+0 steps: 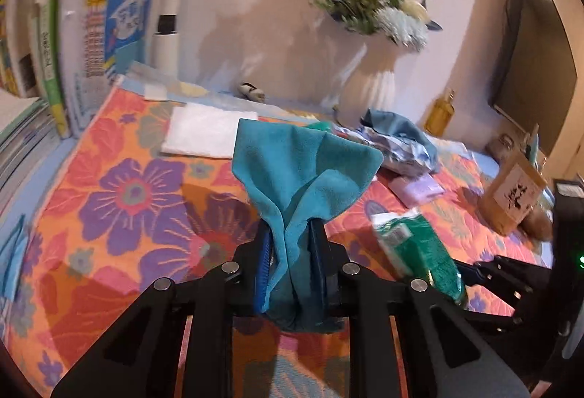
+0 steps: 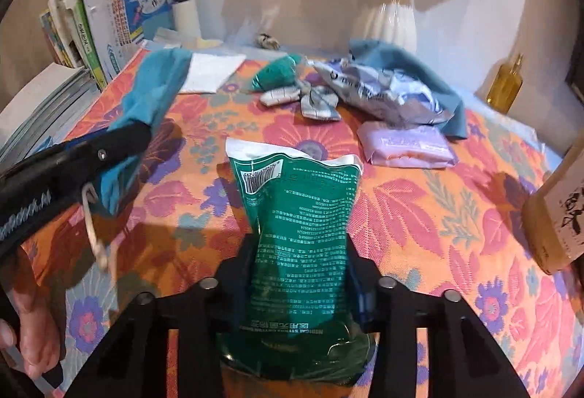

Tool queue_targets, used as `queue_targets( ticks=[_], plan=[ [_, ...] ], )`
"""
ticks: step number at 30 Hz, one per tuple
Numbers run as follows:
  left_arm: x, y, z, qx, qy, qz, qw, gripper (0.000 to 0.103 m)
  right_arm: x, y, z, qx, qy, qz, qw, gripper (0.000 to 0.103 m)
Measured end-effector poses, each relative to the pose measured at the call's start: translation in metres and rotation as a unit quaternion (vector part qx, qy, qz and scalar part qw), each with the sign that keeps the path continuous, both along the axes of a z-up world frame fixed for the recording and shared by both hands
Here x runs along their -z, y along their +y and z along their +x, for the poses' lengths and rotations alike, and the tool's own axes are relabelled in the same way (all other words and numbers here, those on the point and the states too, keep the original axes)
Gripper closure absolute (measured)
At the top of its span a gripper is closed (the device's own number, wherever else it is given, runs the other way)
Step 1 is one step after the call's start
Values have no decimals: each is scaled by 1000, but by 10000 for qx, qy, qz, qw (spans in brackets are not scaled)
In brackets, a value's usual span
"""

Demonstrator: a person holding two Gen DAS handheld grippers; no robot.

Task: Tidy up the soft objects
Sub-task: 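Carry the teal cloth and green packet over the glass plate and release both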

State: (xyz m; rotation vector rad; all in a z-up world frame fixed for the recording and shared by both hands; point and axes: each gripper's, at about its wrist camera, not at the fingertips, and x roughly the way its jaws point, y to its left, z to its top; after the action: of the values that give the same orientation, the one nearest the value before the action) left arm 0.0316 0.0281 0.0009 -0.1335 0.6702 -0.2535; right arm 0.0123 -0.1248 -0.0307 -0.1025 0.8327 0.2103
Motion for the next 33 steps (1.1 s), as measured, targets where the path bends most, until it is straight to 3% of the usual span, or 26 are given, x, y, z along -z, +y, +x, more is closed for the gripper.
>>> queue_targets(
  ticks=[3,5,11,18,24,27,29,31,33],
  plan=[
    [1,1,4,-37,28,-1,10000,86,-18,-16,-16,-83,-505,544,9972,65],
    [1,0,0,-68,69,-7,10000,86,-28,-33,-24,11,-546,986,9936,65],
    [-23,-26,-35,177,-55,-353,9992,86,-73,-71,-41,255,-973,1472,9840,65],
    [-116,-80,-57,774,-897,-460,9919,86,-165,-151,-92,673,-2094,1870,9574,64],
    [-198,-163,-59,1610,-1447,-710,9737,86,-225,-241,-117,1575,-2632,1806,9345,64],
    [-220,-214,-50,2155,-1324,-1005,9623,86,-231,-290,-124,2023,-2571,2089,9216,64],
    [-222,-249,-39,2547,-982,-1180,9548,86,-229,-326,-126,2379,-2453,2299,9112,64],
    [-215,-291,-22,2850,-510,-1407,9468,86,-226,-348,-126,2736,-2442,2054,9074,64],
    [-201,-329,-10,2966,-183,-1392,9446,86,-216,-369,-119,3223,-2308,1655,9030,63]
  ],
)
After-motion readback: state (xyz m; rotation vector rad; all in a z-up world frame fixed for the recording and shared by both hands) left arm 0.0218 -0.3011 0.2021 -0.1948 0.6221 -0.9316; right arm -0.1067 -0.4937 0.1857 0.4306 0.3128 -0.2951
